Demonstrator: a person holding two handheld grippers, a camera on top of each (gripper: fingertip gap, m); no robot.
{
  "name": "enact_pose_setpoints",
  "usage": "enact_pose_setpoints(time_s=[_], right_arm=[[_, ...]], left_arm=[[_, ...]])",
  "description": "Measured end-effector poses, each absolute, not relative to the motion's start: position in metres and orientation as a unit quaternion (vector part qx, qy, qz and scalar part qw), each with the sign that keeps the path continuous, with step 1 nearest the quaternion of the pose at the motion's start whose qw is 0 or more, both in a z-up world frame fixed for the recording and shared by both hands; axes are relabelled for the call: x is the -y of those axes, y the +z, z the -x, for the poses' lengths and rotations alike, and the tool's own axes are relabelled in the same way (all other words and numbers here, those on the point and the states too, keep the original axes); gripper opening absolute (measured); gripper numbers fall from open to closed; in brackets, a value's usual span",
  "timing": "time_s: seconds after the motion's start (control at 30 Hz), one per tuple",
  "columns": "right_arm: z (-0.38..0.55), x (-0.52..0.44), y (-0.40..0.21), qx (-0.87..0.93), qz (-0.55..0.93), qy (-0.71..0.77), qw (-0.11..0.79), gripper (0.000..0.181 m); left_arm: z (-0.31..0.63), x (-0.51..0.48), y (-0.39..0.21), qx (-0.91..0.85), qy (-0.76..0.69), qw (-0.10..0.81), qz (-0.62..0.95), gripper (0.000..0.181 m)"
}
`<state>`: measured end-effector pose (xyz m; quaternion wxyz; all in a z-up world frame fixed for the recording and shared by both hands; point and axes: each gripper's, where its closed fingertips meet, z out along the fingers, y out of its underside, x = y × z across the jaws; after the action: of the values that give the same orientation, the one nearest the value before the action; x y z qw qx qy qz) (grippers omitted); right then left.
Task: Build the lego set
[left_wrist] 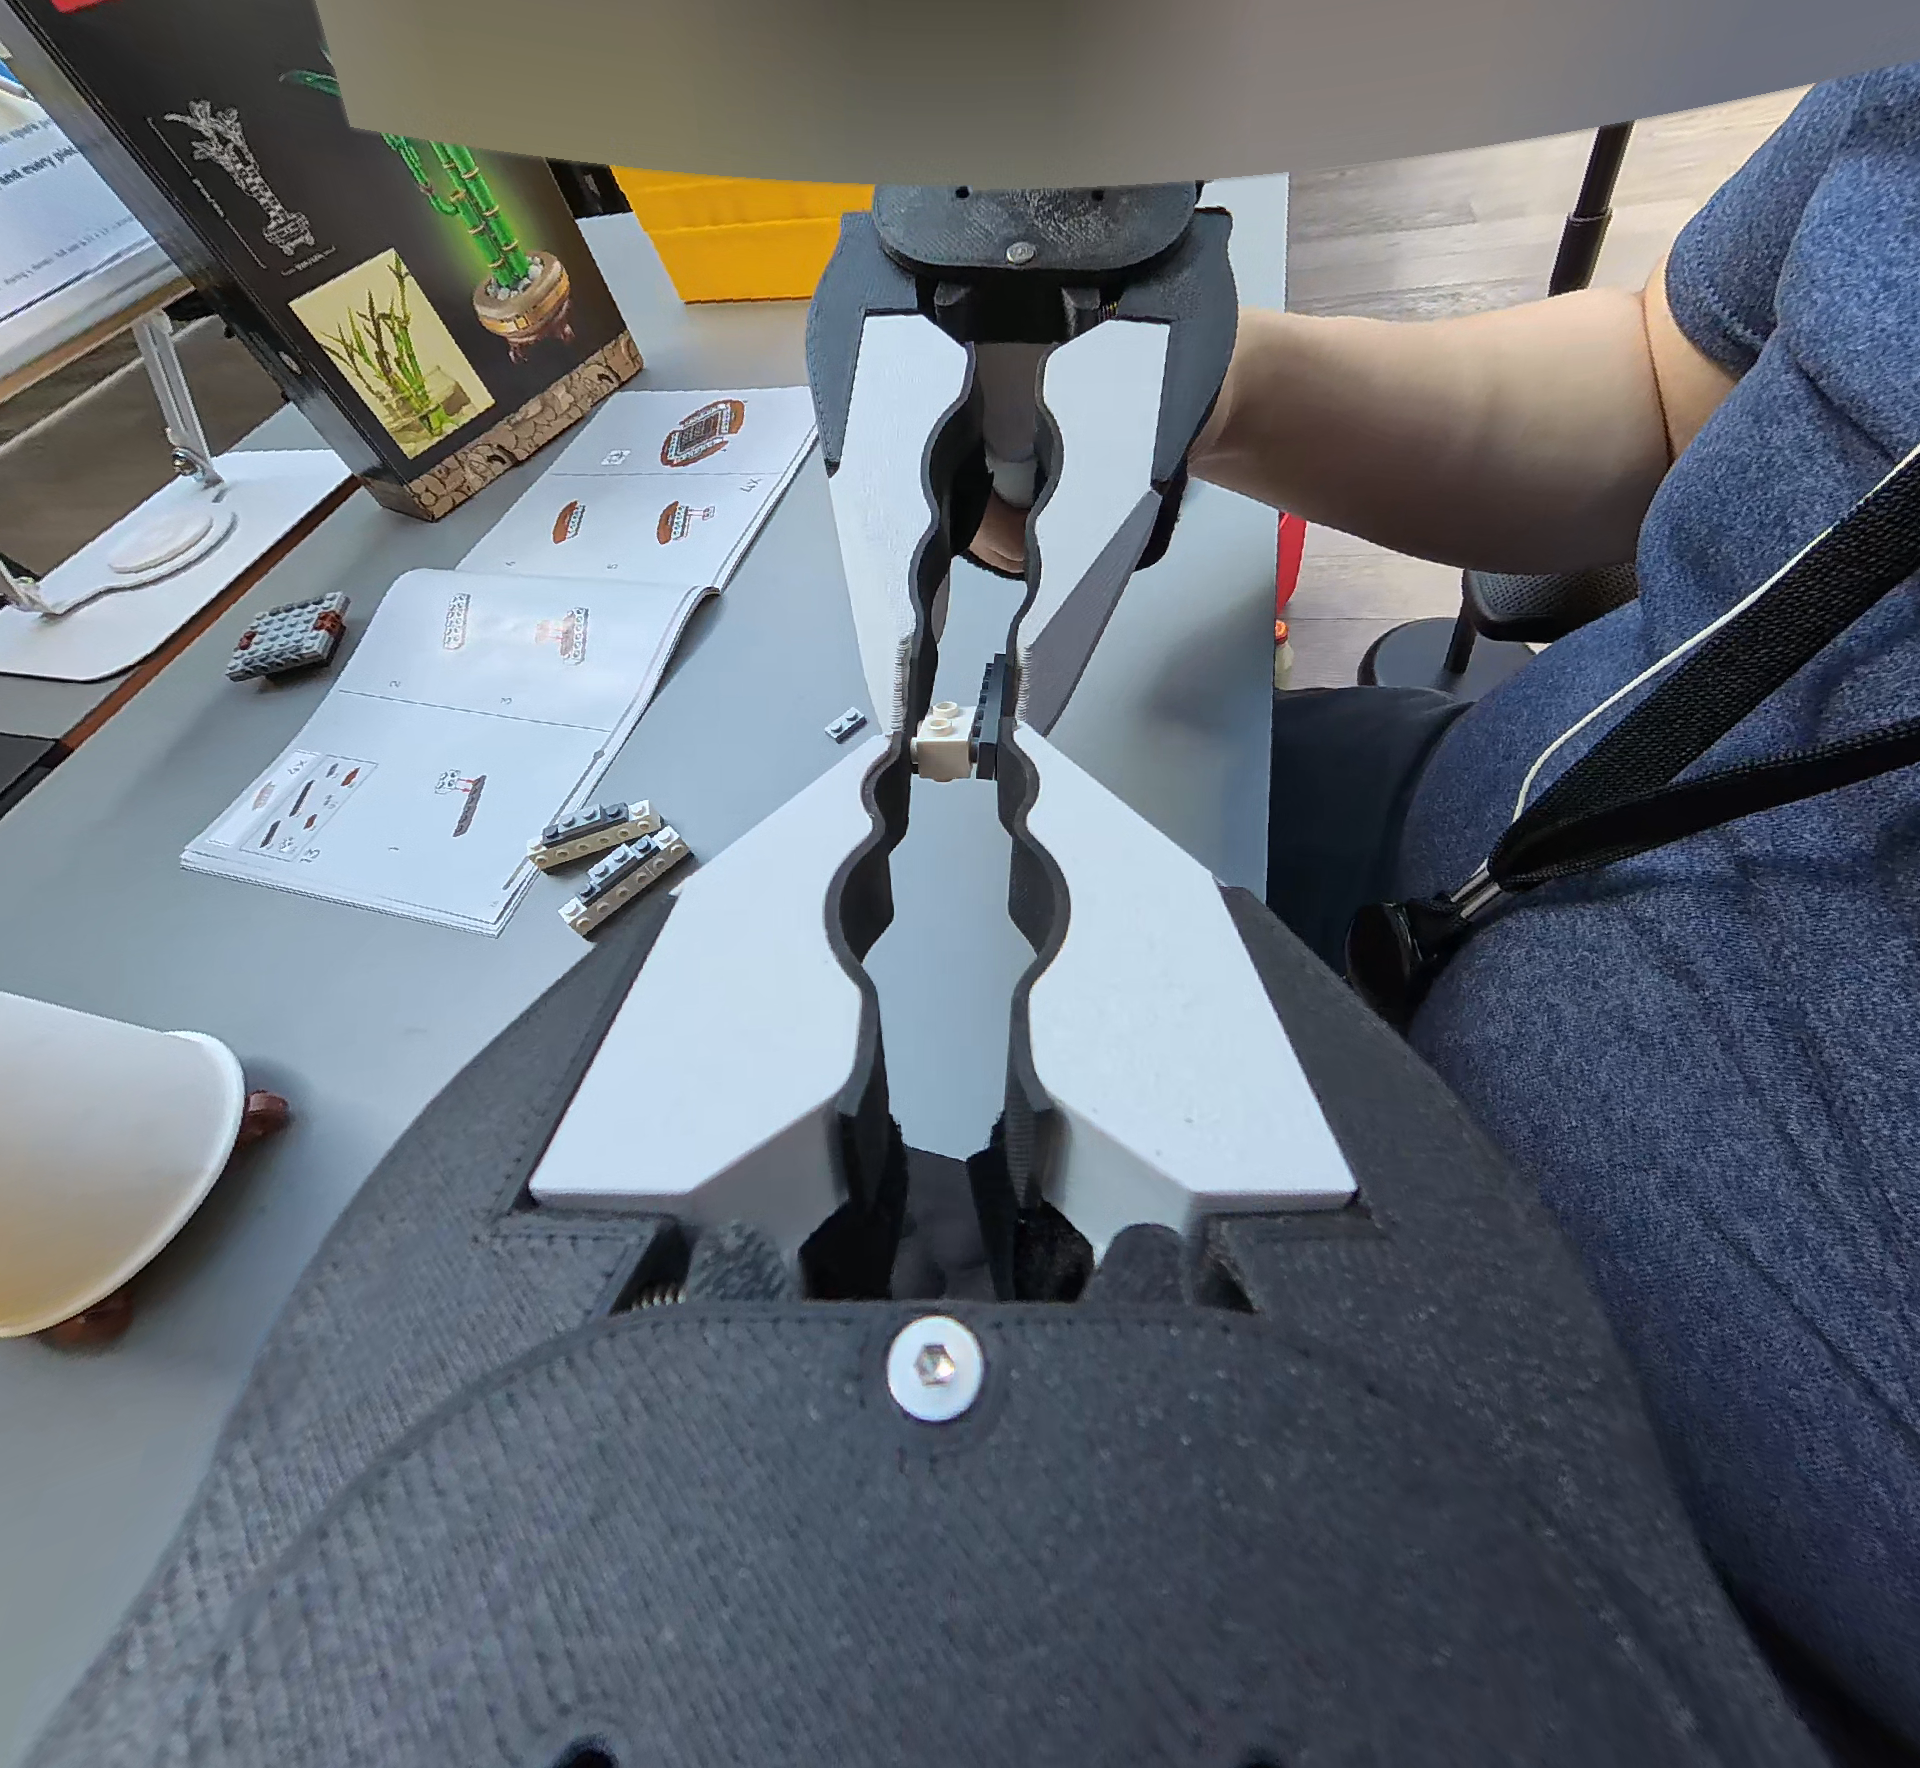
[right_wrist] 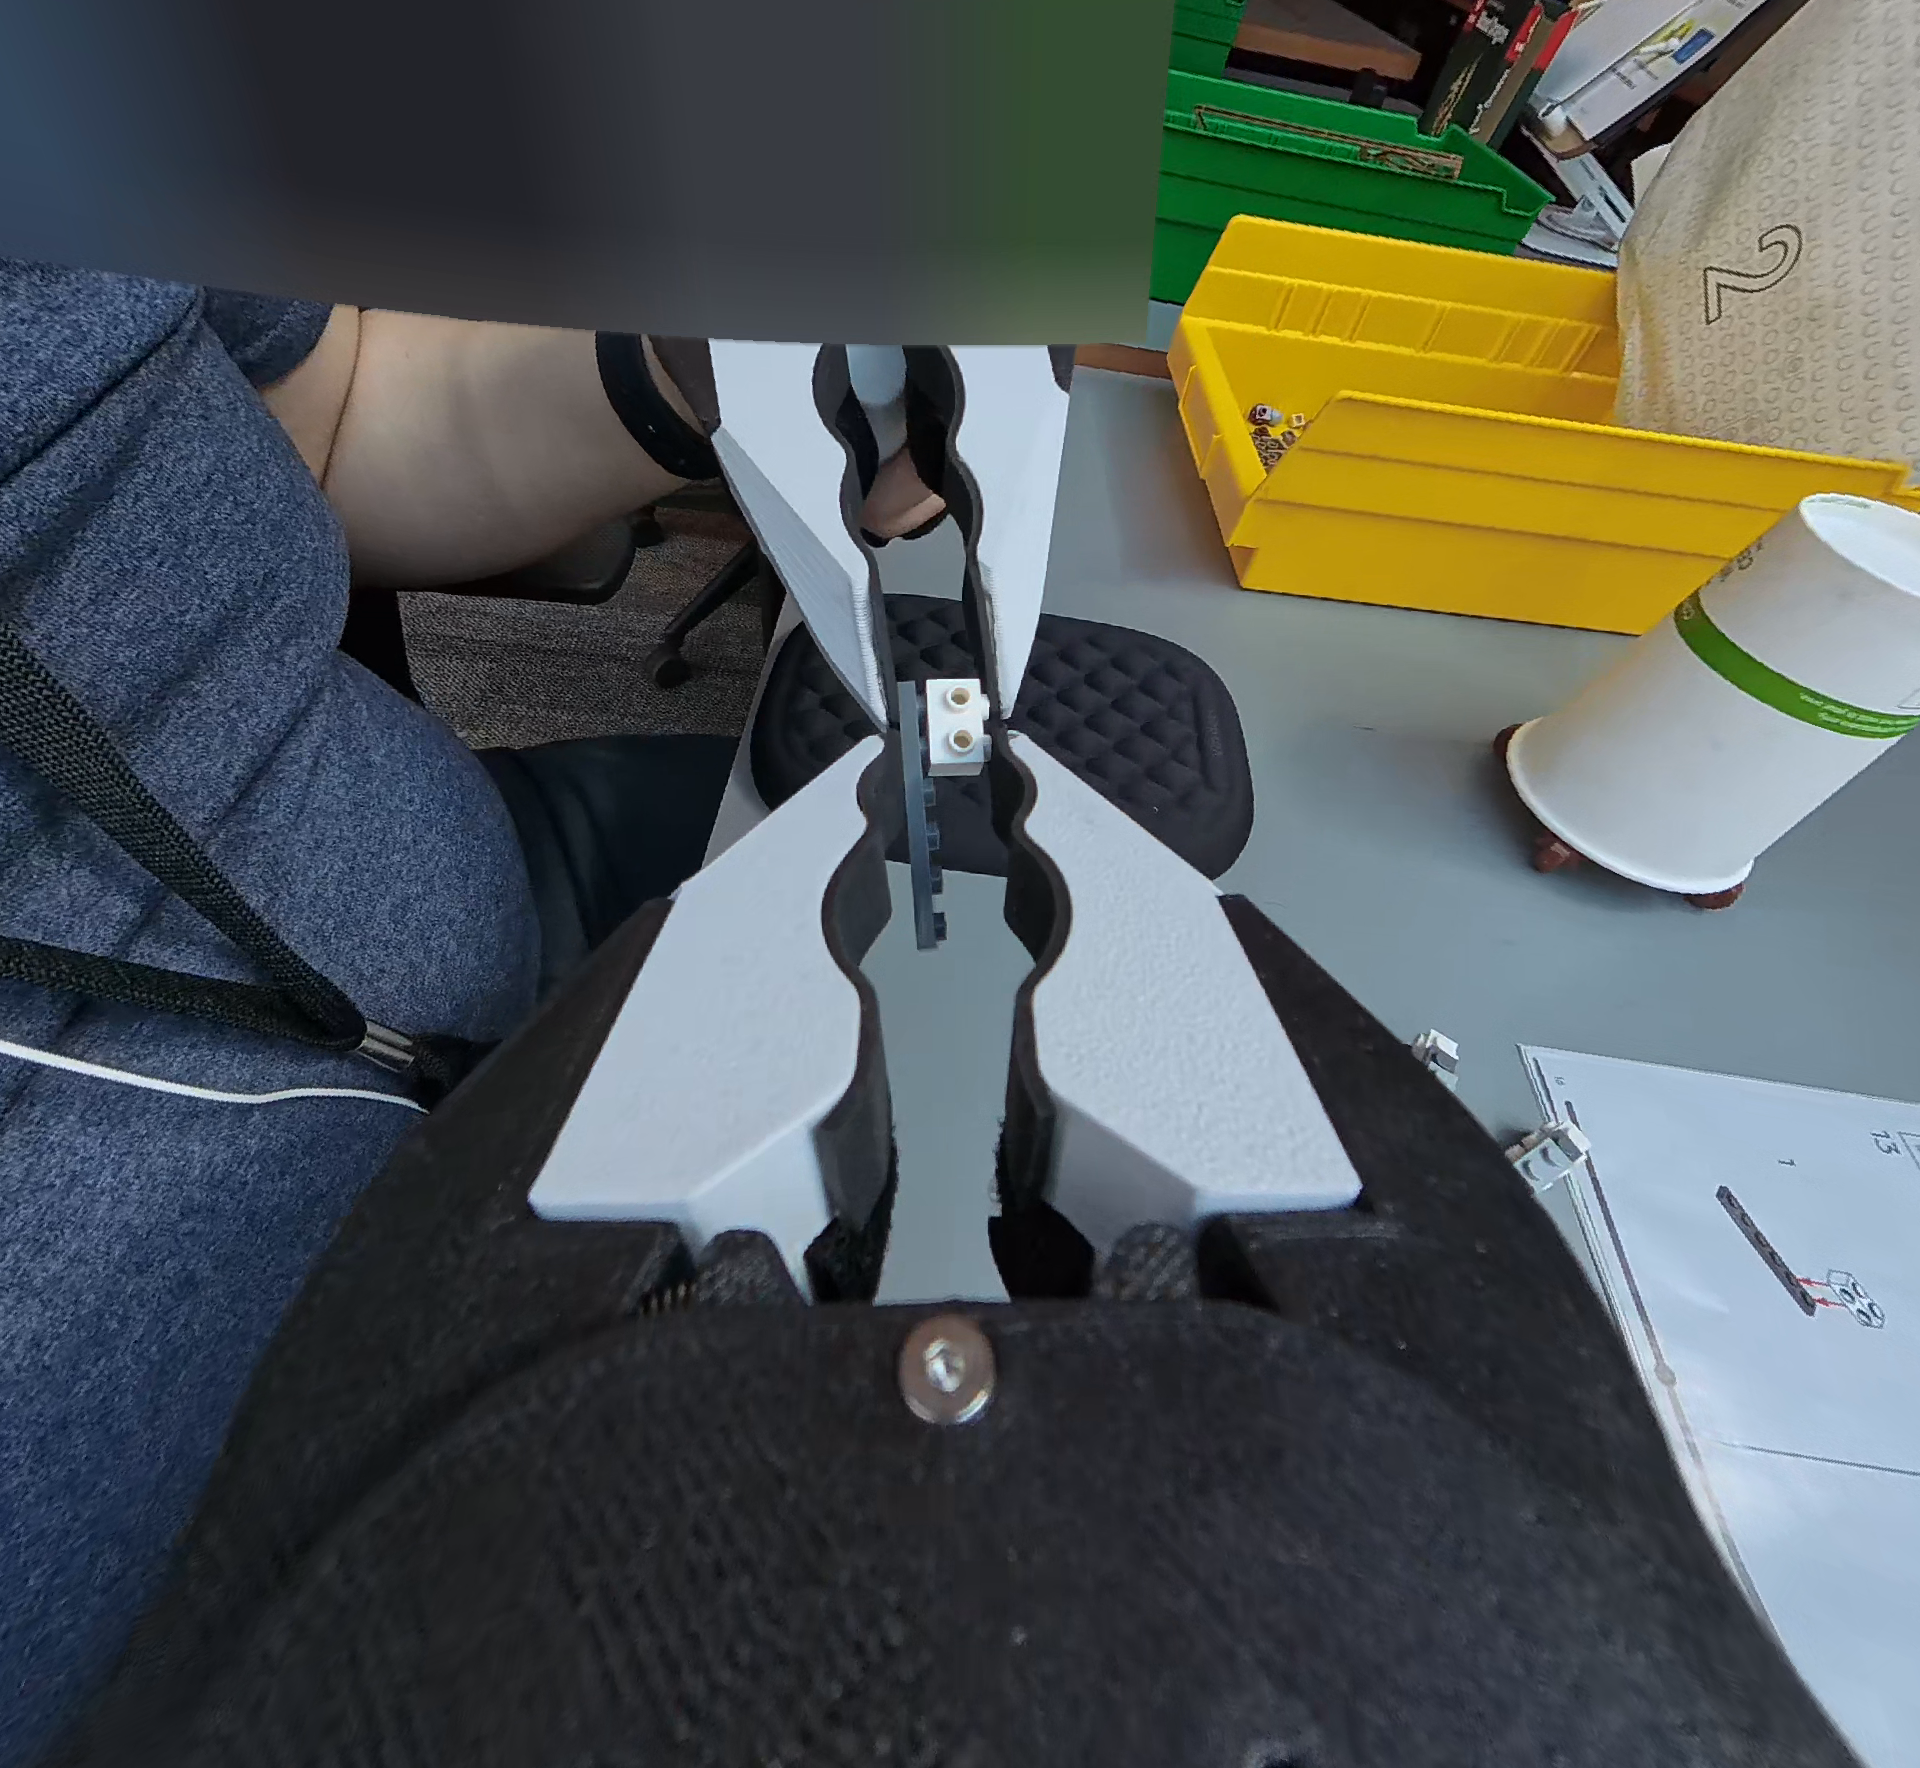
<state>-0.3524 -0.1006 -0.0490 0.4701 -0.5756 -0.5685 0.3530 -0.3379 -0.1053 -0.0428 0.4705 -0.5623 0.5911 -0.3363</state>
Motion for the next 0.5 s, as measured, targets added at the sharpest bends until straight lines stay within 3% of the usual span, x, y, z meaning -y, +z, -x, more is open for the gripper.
enact_pose_setpoints(time_s=[0.5], right_arm=[[0.3533, 0.1, -0.0528, 0.582, 0.574, 0.333, 0.469, 0.014]], left_arm=[[0.3381, 0.1049, -0.0468, -0.601, -0.322, 0.464, 0.565, 0.014]])
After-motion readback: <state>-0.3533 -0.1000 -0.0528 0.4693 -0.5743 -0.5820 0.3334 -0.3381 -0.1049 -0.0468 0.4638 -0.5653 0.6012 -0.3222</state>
